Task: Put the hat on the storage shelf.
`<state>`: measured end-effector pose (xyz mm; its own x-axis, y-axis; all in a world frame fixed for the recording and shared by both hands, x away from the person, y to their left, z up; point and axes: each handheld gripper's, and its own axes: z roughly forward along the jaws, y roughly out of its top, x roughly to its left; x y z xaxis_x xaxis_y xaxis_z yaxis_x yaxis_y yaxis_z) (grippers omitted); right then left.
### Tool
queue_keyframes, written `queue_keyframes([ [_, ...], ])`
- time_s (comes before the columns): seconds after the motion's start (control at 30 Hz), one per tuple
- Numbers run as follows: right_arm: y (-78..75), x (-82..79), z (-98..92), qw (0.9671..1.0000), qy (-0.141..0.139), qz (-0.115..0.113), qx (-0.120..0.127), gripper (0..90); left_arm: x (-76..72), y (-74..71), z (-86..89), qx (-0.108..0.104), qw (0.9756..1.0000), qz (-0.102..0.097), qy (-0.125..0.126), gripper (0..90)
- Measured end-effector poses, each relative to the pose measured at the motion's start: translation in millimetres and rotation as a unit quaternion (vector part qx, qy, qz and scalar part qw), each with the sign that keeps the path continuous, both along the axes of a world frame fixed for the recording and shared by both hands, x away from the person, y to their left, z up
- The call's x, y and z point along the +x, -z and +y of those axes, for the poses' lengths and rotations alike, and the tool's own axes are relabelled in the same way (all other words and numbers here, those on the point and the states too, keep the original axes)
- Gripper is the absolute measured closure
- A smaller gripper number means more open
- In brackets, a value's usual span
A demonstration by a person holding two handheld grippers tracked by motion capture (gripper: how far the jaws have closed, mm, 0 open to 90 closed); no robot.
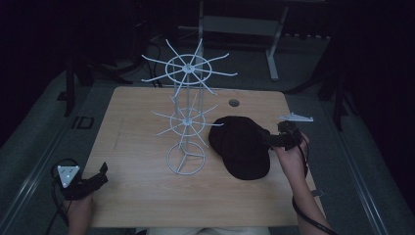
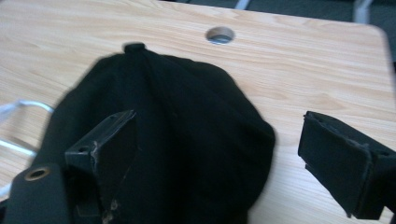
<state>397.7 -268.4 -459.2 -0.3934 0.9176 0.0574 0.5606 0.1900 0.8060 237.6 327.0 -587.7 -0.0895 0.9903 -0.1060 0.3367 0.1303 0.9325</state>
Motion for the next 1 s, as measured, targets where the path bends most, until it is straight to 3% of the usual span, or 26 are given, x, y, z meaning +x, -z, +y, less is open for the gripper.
queue_keyframes([
  [0.57,0.9,36.8,51.1,0.9992,-0.033,0.023,0.007,13.8,0.1,0.0,0.5,-0.001,1.0000,0.000,0.003,1.4],
  [1.0,23.1,62.0,87.2,0.9975,-0.026,0.054,-0.036,16.3,-0.3,0.1,1.0,-0.002,1.0000,-0.001,0.006,1.5],
])
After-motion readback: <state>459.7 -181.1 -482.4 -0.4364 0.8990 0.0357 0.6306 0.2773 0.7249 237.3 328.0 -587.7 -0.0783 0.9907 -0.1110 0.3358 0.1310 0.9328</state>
